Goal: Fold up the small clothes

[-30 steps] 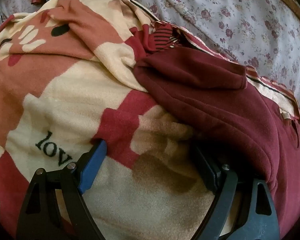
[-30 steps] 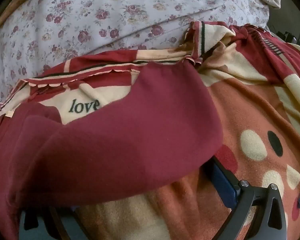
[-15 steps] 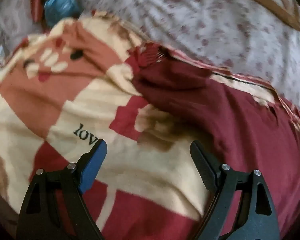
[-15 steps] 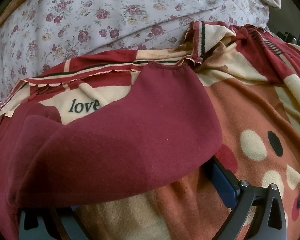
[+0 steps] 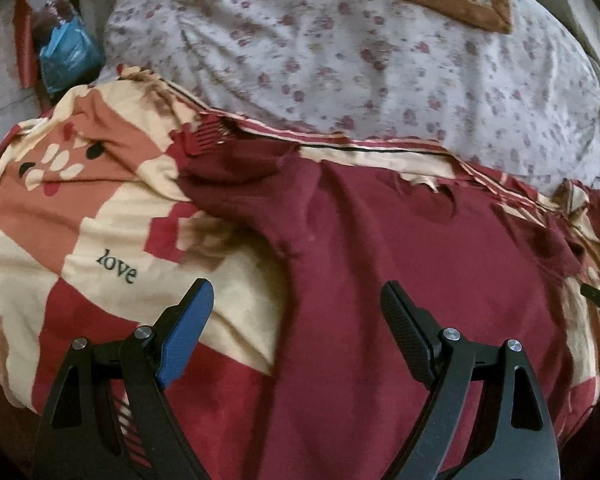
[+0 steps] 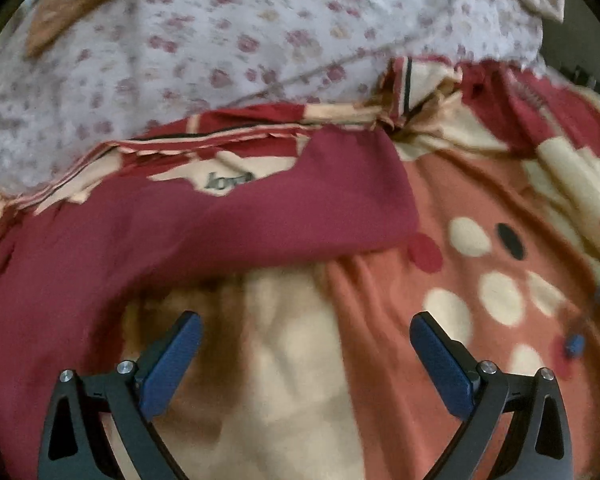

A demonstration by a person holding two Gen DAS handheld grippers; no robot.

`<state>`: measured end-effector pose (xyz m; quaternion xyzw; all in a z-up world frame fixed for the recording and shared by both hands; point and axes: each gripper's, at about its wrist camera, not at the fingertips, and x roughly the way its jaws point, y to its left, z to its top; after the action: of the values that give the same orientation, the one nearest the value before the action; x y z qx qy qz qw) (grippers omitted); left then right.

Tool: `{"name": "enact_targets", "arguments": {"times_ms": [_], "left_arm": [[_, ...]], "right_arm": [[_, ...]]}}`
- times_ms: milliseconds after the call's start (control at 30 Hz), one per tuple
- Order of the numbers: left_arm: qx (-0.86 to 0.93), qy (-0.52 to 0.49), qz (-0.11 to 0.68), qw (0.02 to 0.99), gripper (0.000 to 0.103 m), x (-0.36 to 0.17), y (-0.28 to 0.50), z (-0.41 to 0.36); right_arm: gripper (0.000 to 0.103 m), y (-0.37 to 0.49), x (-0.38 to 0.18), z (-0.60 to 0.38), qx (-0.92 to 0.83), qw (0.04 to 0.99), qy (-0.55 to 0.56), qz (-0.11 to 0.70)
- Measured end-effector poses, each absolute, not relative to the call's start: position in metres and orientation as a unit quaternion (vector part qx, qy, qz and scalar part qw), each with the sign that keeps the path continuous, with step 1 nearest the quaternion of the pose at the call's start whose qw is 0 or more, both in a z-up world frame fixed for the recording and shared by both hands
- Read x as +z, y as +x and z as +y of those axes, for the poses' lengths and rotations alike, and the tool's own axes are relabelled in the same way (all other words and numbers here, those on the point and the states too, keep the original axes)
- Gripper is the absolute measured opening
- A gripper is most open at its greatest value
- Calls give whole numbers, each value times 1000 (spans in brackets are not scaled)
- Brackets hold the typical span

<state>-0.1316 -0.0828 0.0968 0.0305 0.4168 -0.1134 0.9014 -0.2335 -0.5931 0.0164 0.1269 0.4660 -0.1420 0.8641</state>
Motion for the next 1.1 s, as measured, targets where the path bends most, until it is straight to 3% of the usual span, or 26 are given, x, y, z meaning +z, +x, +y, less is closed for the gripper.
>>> {"name": "enact_targets", "arguments": {"times_ms": [500, 1100], "left_arm": [[-136, 29, 419, 897, 86, 97, -150, -107], [-128, 53, 414, 899, 86, 89, -142, -112]], "right_arm": [[103, -263, 83, -478, -72, 897, 49, 433], [103, -214, 86, -400, -6, 895, 51, 442]]}}
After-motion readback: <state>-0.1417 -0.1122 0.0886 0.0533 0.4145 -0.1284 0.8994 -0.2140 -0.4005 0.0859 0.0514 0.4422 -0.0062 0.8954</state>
